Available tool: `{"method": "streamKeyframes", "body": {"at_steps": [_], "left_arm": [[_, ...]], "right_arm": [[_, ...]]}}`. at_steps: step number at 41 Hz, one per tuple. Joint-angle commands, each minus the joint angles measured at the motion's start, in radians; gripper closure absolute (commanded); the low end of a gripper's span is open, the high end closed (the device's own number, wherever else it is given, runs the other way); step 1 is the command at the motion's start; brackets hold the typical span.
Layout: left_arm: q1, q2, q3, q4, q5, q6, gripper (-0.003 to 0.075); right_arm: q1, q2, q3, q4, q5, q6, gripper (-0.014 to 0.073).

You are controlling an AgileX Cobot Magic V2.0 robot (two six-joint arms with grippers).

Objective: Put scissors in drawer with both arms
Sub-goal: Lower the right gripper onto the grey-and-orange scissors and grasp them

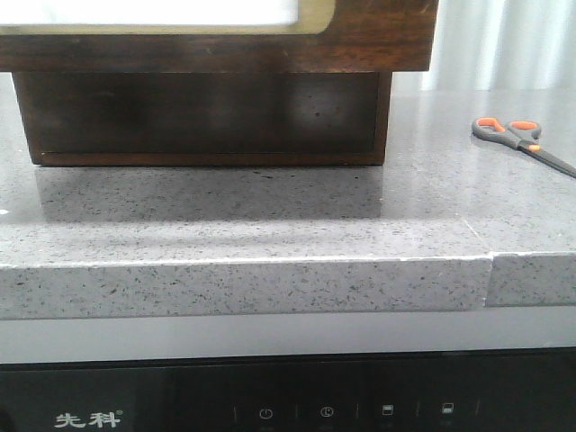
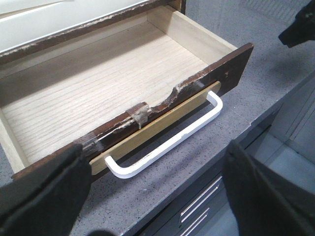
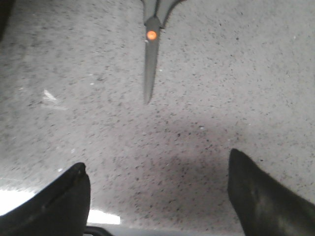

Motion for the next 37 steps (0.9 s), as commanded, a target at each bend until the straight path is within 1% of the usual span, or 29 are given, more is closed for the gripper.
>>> {"method": "streamKeyframes", "body": {"at_steps": [1, 6, 9, 30, 37], "left_arm": [[-0.009, 0.003, -0.029, -0.002, -0.067, -0.002, 0.0176], [-0.009, 0.003, -0.029, -0.002, -0.067, -0.002, 0.0176], [-0.009, 0.003, -0.029, -0.002, -0.067, -0.002, 0.0176], [-0.009, 0.003, -0.029, -0.002, -0.067, -0.002, 0.0176], [-0.009, 0.003, -0.029, -0.002, -0.067, -0.002, 0.0176]], "right_arm": [[-0.024, 0.065, -0.102, 0.01, 0.019, -0.023, 0.0], [-0.024, 0.17, -0.191, 0.059, 0.088, -0.118, 0.0], [-0.024, 0.233, -0.239, 0.093, 0.115, -0.144, 0.0], [-0.019, 0.549, -0.535, 0.097, 0.202, -0.162, 0.0001], [-0.006, 0.64, -0.605, 0.093, 0.224, -0.163, 0.0001]]}}
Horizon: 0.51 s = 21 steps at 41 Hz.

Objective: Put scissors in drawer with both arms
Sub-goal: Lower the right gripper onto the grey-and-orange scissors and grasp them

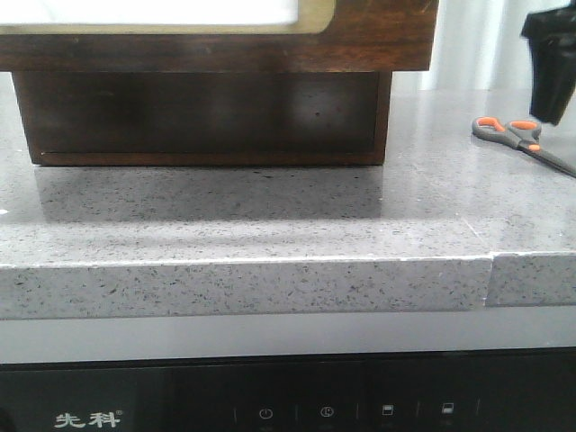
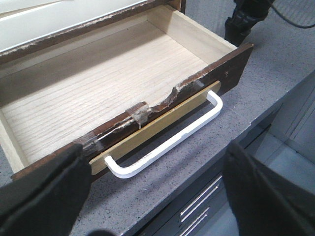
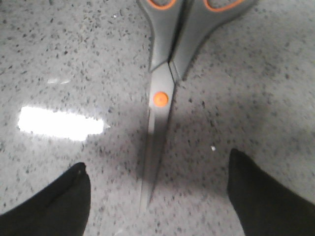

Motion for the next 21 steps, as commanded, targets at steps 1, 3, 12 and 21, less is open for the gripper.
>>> {"method": "streamKeyframes", "body": {"at_steps": [1, 3, 12, 21], "left_arm": [[-0.009, 0.003, -0.029, -0.002, -0.069, -0.002, 0.0176], [-0.009, 0.003, -0.029, -0.002, -0.069, -0.002, 0.0176], [-0.009, 0.003, -0.029, -0.002, -0.069, -0.002, 0.0176], [-0.009, 0.003, -0.029, -0.002, -0.069, -0.002, 0.0176]], "right_arm": [[0.008, -0.001, -0.066, 0.005, -0.004, -0.013, 0.0001], [0.011, 0.02, -0.08, 0.004, -0.005, -0.013, 0.0001], [0.031, 0.094, -0.144, -0.002, -0.004, -0.013, 0.0001], [0.03, 0.126, -0.155, -0.019, 0.009, -0.013, 0.0004]]}}
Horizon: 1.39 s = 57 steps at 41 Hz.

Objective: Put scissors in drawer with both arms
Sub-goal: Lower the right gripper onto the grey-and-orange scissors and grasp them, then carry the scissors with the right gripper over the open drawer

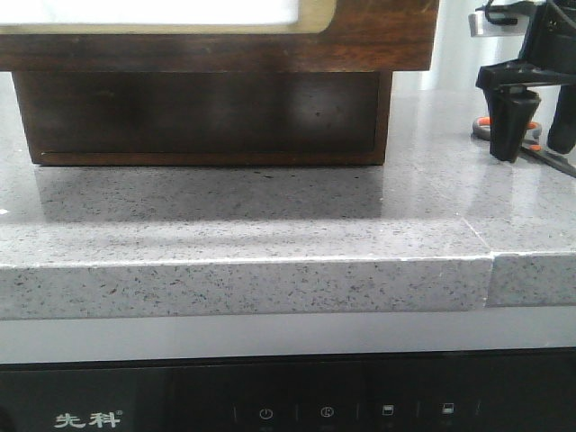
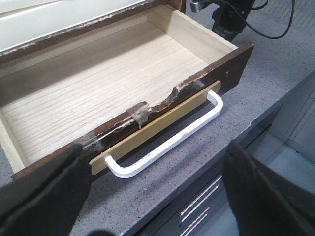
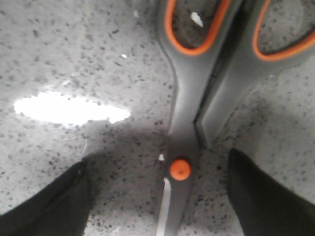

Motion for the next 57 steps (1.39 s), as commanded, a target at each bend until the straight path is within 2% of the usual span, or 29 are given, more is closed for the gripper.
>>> {"method": "streamKeyframes", "body": {"at_steps": [1, 3, 6, 11, 16, 21, 38, 57], "left_arm": [[-0.009, 0.003, -0.029, -0.002, -0.071, -0.002, 0.0176], [-0.009, 0.003, -0.029, -0.002, -0.071, -0.002, 0.0176], [-0.009, 0.003, -0.029, -0.002, -0.071, -0.002, 0.0176], [-0.009, 0.003, -0.029, -0.002, -0.071, -0.002, 0.0176], [-0.009, 0.003, -0.029, -0.002, -0.071, -0.002, 0.0176], [-0.009, 0.003, -0.029, -0.002, -0.071, -0.002, 0.0176], [-0.009, 0.003, -0.029, -0.002, -0.071, -0.002, 0.0176], [-0.009, 0.003, -0.029, -0.002, -0.071, -0.002, 0.0176]], "right_arm": [[-0.003, -0.043, -0.031, -0.013, -0.003, -0.011, 0.0008], [-0.003, -0.041, -0.031, -0.013, 0.005, -0.011, 0.0032], [-0.003, -0.041, -0.031, -0.013, 0.005, -0.011, 0.0113], [-0.003, -0.041, -0.032, -0.013, 0.009, -0.011, 0.0292], [-0.003, -0.041, -0.032, -0.013, 0.01, -0.011, 0.0435], [-0.003, -0.041, -0.032, -0.013, 0.01, -0.011, 0.0519], [-0.003, -0.123, -0.093, -0.012, 0.067, -0.011, 0.0528], [0.006, -0.369, -0.093, 0.079, -0.028, -0.029, 0.0528]]}}
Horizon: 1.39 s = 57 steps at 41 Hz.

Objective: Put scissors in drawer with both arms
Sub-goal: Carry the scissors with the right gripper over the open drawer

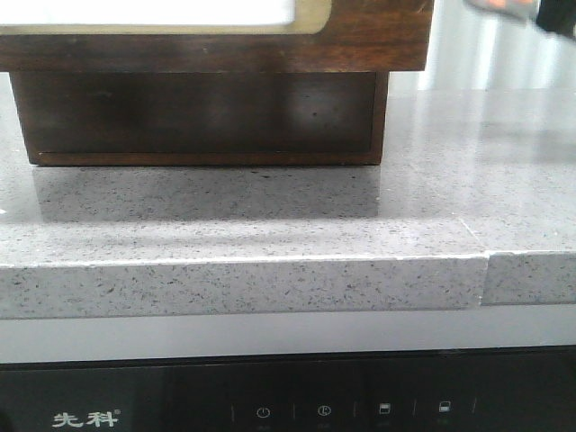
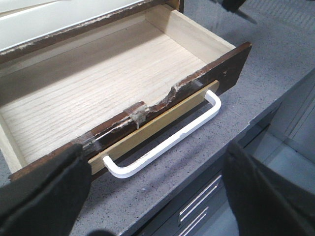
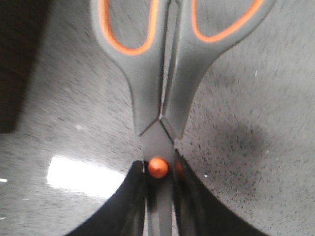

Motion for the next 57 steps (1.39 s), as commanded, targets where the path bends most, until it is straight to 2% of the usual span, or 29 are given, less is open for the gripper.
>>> {"method": "streamKeyframes", "body": {"at_steps": [1, 14, 25, 30, 37, 44, 51, 57], "left_arm": [[-0.009, 0.003, -0.029, -0.002, -0.071, -0.002, 0.0176], [-0.009, 0.003, -0.029, -0.002, -0.071, -0.002, 0.0176], [-0.009, 0.003, -0.029, -0.002, -0.071, -0.002, 0.0176], [-0.009, 0.003, -0.029, -0.002, -0.071, -0.002, 0.0176], [-0.009, 0.003, -0.029, -0.002, -0.071, -0.002, 0.0176], [-0.009, 0.003, -0.029, -0.002, -0.071, -0.002, 0.0176], [-0.009, 0.003, -0.029, -0.002, -0.071, -0.002, 0.0176], [-0.009, 0.003, -0.029, -0.002, -0.071, -0.002, 0.0176]], "right_arm": [[0.007, -0.114, -0.035, 0.042, -0.064, -0.026, 0.0528], [0.084, -0.296, -0.035, 0.064, -0.1, -0.054, 0.0528], [0.201, -0.406, -0.035, 0.069, -0.107, -0.097, 0.0528], [0.285, -0.424, -0.035, 0.095, -0.128, -0.184, 0.0528], [0.421, -0.407, -0.035, 0.152, -0.142, -0.373, 0.0528], [0.543, -0.347, -0.035, 0.155, -0.151, -0.535, 0.0528], [0.599, -0.258, -0.035, 0.155, -0.153, -0.636, 0.0528], [0.606, -0.184, -0.035, 0.155, -0.171, -0.686, 0.0528]]}}
